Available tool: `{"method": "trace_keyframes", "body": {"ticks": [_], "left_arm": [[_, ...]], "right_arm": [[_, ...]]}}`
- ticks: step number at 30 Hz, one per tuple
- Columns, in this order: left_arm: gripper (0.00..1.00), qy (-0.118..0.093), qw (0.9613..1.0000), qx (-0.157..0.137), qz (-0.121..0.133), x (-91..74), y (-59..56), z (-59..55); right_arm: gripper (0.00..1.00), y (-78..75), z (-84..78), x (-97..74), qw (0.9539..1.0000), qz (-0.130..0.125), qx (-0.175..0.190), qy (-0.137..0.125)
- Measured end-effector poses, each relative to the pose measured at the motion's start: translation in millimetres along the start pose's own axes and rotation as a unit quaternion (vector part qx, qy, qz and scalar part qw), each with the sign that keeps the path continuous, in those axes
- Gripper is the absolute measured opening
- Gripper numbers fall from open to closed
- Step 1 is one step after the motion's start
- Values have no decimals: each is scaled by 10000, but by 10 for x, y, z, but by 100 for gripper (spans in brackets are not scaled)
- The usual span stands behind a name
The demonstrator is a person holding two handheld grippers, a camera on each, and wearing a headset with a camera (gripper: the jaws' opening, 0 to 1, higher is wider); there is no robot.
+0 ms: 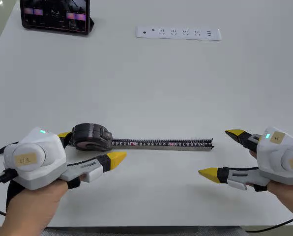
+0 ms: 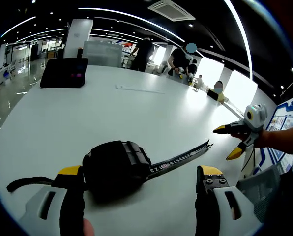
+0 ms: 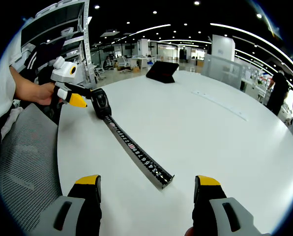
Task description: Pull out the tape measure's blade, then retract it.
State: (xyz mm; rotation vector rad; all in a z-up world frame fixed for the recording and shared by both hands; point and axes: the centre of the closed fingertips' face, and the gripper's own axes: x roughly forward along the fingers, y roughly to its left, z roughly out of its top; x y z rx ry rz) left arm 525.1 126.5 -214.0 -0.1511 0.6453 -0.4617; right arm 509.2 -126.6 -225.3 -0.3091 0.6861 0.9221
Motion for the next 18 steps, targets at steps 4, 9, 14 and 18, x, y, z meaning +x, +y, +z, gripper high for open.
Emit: {"method": "trace_keyframes", "body": {"ticks": [4, 9, 14, 18], "left_arm": [[91, -89, 9998, -124, 118, 9, 22, 22], [88, -127, 9995, -172, 225, 14, 47, 29], [85, -139, 9992, -164, 347, 24, 82, 26], [83, -168, 9984, -220, 496, 45, 109, 34]], "right_arm": [[75, -4, 22, -10, 10000, 4, -27, 14], [73, 6, 27, -5, 10000, 19, -48, 34], [70, 2, 30, 10, 9999, 70, -118, 60], [67, -33, 32, 14, 9997, 90, -214, 116]]}}
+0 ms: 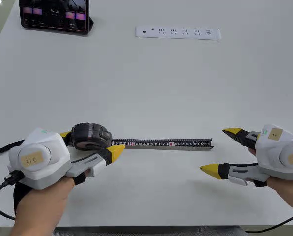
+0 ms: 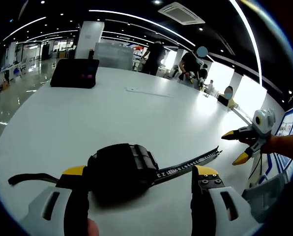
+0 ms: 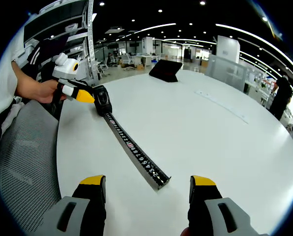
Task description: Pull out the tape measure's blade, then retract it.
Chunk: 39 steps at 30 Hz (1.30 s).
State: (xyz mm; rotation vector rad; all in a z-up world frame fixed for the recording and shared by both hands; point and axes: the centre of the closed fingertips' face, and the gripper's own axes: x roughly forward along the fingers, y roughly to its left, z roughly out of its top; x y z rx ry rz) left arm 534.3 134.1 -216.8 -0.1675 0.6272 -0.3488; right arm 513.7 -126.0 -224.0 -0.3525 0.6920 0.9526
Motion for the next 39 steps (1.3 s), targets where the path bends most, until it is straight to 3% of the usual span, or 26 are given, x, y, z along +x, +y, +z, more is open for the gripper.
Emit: {"method": "trace_keyframes", "body": {"ticks": [16, 28, 39], "left_arm": [[76, -114, 9988, -146, 445, 50, 103, 10], [67, -82, 9967, -273, 754, 83, 192, -18], [64, -28, 9957, -316, 874, 106, 224, -32]], "right_arm": [[56, -54, -37, 31, 9994, 145, -267, 180], [55, -101, -69, 49, 9992, 187, -274, 219], [54, -130, -100, 48, 9992, 176, -281, 236]]}}
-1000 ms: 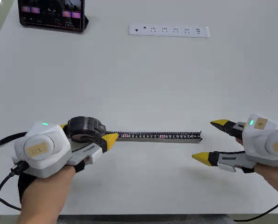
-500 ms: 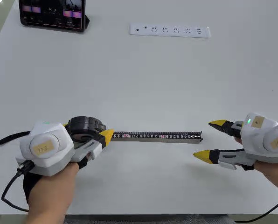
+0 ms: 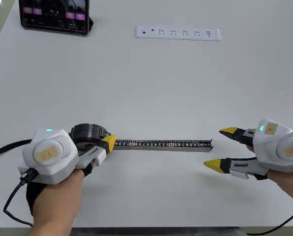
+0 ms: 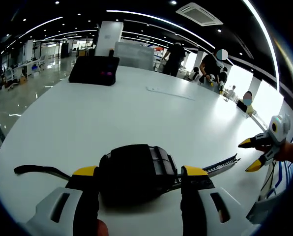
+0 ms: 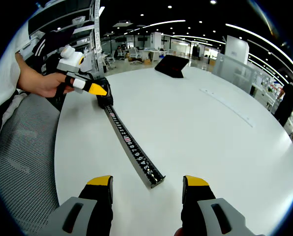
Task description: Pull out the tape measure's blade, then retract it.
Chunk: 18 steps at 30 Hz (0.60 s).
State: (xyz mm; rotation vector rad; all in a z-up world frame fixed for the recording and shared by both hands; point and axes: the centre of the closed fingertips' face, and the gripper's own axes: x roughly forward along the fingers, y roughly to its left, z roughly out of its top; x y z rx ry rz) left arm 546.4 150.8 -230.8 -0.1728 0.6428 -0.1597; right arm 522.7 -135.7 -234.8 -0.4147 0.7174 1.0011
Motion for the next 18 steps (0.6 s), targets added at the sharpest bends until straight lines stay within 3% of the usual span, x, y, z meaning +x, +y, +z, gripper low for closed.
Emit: {"method": "trace_keyframes", "body": {"ticks": [18], "left_arm": [[60, 69, 10000, 21, 58, 23, 49, -25]], "right_arm": [[49, 29, 16, 35, 9997, 116, -148, 124]]}}
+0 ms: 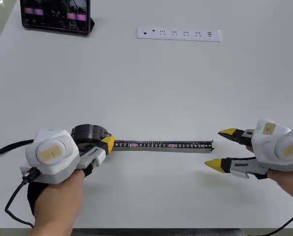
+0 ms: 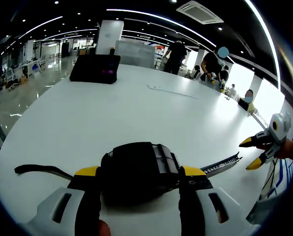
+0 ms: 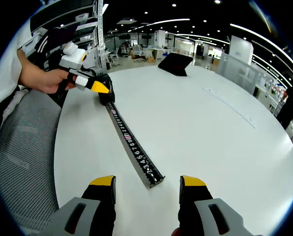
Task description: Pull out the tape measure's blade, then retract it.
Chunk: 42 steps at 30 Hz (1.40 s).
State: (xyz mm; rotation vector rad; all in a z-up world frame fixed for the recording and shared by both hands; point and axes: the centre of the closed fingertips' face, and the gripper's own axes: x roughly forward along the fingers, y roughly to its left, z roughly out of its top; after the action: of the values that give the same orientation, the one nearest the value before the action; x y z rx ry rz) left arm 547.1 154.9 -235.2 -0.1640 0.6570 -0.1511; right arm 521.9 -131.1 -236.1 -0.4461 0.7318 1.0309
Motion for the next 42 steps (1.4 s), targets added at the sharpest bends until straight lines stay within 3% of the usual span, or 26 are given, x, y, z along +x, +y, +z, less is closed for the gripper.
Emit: {"method": "trace_keyframes", "body": {"ticks": [7, 13, 21, 42], "left_arm": [[60, 11, 10000, -13, -3, 1, -1, -5], [60, 33, 10000, -5, -9, 0, -3, -8], [60, 42, 10000, -7, -10, -5, -10, -8], [60, 77, 10000, -35, -28, -23, -31, -3]], "right_arm": [[45, -38, -21, 37, 9995, 121, -248, 181], [37, -63, -68, 79, 9954, 338, -737, 506], [28, -101, -101, 121, 9906, 583, -1022, 699], [15, -117, -184, 234, 9832, 954, -1282, 884]]}}
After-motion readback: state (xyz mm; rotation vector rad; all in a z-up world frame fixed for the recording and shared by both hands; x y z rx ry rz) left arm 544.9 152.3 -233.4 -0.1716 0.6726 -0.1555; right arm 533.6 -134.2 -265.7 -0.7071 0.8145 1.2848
